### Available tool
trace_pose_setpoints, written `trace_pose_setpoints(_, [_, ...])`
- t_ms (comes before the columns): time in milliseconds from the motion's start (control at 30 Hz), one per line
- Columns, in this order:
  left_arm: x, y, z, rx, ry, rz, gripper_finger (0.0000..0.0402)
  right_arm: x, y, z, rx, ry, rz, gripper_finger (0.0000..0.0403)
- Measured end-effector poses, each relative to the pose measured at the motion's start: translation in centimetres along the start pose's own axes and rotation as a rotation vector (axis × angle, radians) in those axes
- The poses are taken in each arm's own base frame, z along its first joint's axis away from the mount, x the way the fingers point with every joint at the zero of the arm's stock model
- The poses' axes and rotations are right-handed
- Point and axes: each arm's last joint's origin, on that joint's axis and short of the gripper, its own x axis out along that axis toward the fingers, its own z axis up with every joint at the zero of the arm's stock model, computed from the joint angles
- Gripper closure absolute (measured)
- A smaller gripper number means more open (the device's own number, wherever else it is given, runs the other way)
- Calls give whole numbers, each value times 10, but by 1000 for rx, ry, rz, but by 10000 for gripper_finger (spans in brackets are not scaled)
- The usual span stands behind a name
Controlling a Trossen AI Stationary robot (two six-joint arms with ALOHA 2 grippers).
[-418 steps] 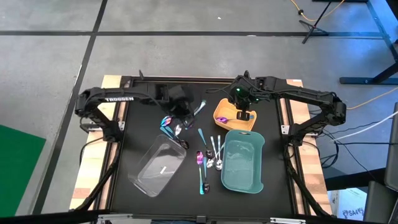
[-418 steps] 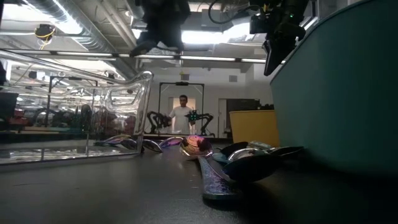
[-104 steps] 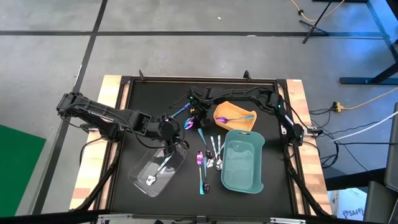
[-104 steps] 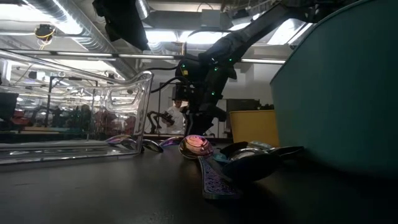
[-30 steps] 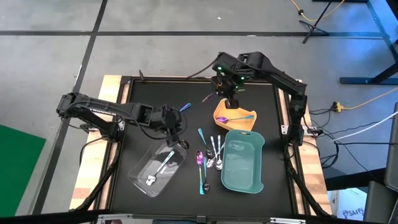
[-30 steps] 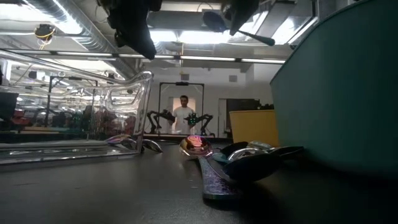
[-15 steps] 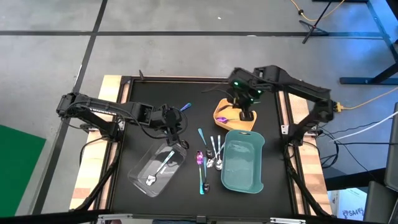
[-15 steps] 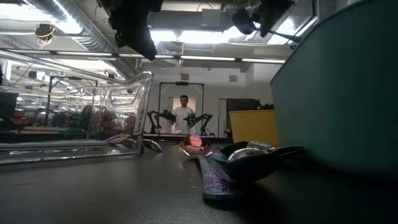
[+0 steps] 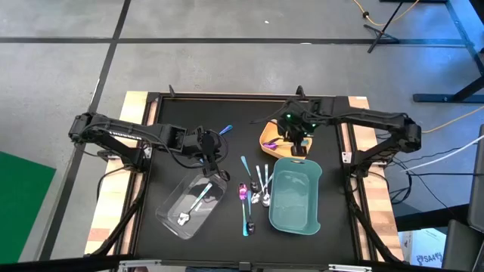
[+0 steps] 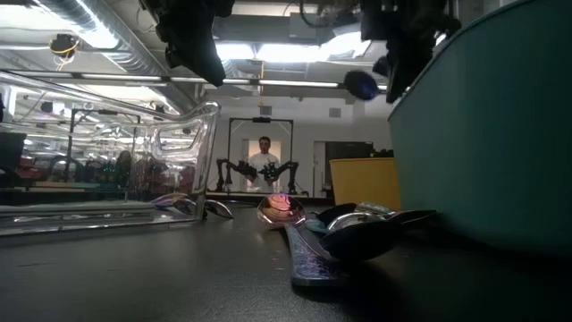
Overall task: Sort silverware by color (type)
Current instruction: Put the violet spoon into the yellow bin
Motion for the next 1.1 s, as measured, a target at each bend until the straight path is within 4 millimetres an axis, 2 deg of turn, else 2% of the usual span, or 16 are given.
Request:
trace_pose_setpoints(267, [0,0,0,0,-1,0,315,26,-25,-18,85,-15,-21,403])
trace_pose_setpoints(433, [0,0,0,-1,-2,0,315,40,-34,-29,126,-58,31,403])
trace_pose_setpoints(800, [0,0,1,-2,-6,-2,315,66,-33,-44,127,-80,45,403])
trace_pose_setpoints(1100, [0,0,1,-2,-6,-2,315,74,-34,-46,119,-111,24,403])
